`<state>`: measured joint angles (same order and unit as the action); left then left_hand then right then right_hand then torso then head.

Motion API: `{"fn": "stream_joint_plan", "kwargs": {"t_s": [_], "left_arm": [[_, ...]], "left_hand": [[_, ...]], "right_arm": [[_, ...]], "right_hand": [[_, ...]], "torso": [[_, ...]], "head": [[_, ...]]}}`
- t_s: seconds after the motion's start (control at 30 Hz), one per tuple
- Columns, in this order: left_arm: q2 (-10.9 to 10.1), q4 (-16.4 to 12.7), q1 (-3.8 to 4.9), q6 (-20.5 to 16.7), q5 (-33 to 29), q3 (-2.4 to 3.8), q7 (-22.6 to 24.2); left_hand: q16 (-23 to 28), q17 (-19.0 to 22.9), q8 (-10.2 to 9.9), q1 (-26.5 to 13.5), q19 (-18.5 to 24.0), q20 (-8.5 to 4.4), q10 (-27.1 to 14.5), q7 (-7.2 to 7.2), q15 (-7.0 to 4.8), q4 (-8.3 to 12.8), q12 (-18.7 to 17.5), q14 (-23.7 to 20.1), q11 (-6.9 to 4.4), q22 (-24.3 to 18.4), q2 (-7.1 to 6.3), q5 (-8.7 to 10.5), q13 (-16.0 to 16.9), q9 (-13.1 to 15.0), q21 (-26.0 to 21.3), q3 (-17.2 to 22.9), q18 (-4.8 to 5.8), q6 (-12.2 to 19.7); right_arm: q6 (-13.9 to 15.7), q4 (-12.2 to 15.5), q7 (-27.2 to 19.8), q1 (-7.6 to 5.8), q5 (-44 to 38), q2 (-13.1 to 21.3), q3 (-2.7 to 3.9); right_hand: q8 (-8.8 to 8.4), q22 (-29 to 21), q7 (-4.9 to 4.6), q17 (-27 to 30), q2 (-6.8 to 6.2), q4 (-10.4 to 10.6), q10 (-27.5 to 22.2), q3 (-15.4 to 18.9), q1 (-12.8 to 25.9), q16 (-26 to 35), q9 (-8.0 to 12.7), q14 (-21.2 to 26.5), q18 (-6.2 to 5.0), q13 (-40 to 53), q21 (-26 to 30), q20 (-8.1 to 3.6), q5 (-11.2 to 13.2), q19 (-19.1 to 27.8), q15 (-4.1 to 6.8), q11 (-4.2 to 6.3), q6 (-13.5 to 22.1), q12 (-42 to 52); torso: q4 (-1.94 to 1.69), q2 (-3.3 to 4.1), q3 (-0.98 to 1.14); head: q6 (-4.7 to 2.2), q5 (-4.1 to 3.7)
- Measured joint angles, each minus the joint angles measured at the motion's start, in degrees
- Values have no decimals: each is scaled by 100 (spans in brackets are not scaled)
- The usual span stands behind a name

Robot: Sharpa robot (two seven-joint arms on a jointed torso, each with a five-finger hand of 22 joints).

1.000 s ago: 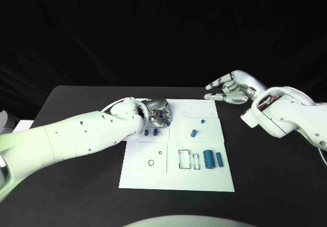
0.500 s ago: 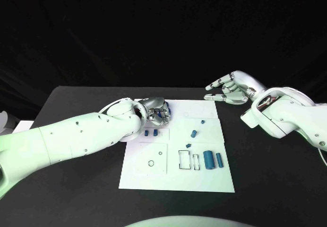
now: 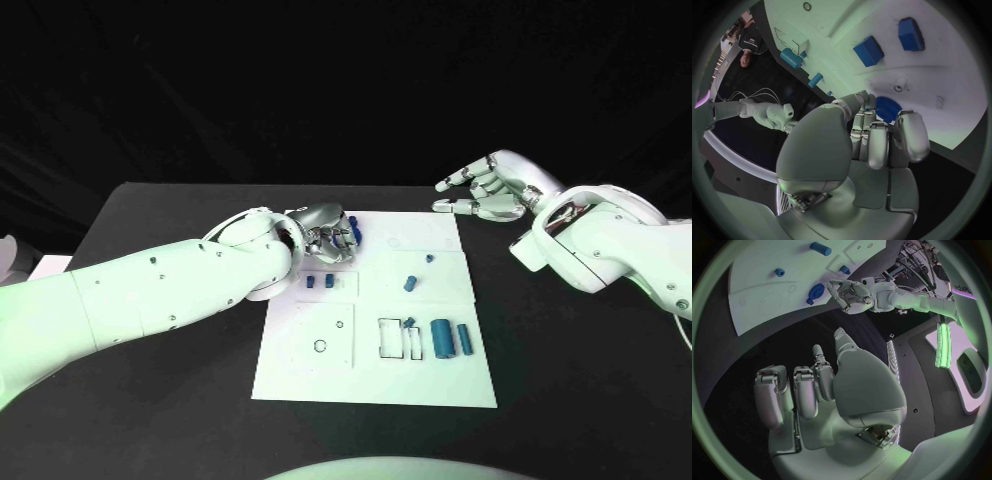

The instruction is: Assemble the parts on the task board

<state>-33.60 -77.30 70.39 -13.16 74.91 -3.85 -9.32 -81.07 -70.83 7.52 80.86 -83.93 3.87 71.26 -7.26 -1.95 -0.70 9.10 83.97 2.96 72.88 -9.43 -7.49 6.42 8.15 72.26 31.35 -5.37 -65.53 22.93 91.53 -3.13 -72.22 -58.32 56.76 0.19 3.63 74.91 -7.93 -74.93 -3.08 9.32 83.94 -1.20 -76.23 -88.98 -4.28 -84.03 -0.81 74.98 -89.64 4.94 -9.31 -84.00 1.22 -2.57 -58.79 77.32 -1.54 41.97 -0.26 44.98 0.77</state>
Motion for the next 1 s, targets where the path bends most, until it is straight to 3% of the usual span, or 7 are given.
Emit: {"fn": "stream_joint_plan", "kwargs": {"t_s": [0.23,0.4,0.5,0.6,0.67,0.8,1.0], "left_arm": [[-60,-100,0,-25,-83,1,29],[-146,-190,0,-80,-189,1,96],[-241,-295,0,-148,-335,3,172],[-354,-418,0,-234,-572,22,269],[-423,-487,0,-292,-756,41,335],[-604,-656,6,-412,-1285,68,477],[-894,-896,9,-547,-2237,81,719]], "left_hand": [[0,6,-26,-22,0,0,0,0,0,15,-29,0,0,0,-22,0,0,-9,0,-15,0,0],[0,46,-92,-54,0,0,0,-3,0,15,-79,0,0,-12,-52,0,0,-35,0,-15,0,4],[0,43,-115,-106,0,0,-14,-32,13,30,-122,13,13,-57,-48,0,-10,-46,-60,0,1,33],[0,34,-123,-119,0,0,-21,-32,42,39,-132,1,21,-63,-61,0,-10,-55,-60,-9,1,33],[0,39,-147,-157,0,0,-21,-32,42,46,-133,1,21,-92,-75,0,-10,-61,-105,-16,0,33],[0,43,-147,-168,0,0,-21,-31,42,46,-157,1,21,-139,-64,0,-9,-61,-139,-16,1,33],[124,338,-204,-200,151,75,-69,-62,66,46,-190,1,68,-538,-31,0,-25,-84,-615,-16,1,64]], "right_arm": [[-18,2,4,0,-1,13,1],[-68,55,29,0,-58,64,1],[-114,151,58,17,-196,124,1],[-173,280,99,55,-419,201,-1],[-216,347,126,70,-574,238,-2],[-328,534,189,104,-958,322,-2],[-549,930,287,193,-1583,479,-5]], "right_hand": [[0,0,0,1,22,-4,0,39,-22,0,0,0,0,1,0,0,-23,0,0,0,0,0],[1,0,11,1,27,-195,0,-30,-278,61,-8,0,0,54,1,0,-23,0,0,-2,-12,-212],[78,-1,49,1,63,-330,-460,-140,-524,180,-37,1,0,87,101,0,-23,0,-1,-6,-197,-417],[78,-1,99,1,237,-383,-1359,-303,-808,244,-40,0,0,-1414,133,-49,-23,1,44,34,-300,-3410],[56,-1,119,2,145,-364,-1515,-495,-911,268,-33,0,0,-2432,133,-65,-24,-1,44,34,-347,-5249],[56,2,104,2,-14,-422,-1790,-853,-1071,298,-33,0,0,-3532,133,-64,-47,-1,44,7,-423,-6440],[56,4,68,2,-87,-582,-1516,-1420,-1187,298,-55,10,0,-4687,133,-19,60,0,8,-42,-744,-7173]], "torso": [[3,2,0],[4,2,0],[7,2,0],[7,1,1],[7,-2,4],[9,-5,3],[7,-7,3]], "head": [[8,-9],[19,-35],[22,-57],[22,-85],[20,-107],[11,-145],[-2,-169]]}}
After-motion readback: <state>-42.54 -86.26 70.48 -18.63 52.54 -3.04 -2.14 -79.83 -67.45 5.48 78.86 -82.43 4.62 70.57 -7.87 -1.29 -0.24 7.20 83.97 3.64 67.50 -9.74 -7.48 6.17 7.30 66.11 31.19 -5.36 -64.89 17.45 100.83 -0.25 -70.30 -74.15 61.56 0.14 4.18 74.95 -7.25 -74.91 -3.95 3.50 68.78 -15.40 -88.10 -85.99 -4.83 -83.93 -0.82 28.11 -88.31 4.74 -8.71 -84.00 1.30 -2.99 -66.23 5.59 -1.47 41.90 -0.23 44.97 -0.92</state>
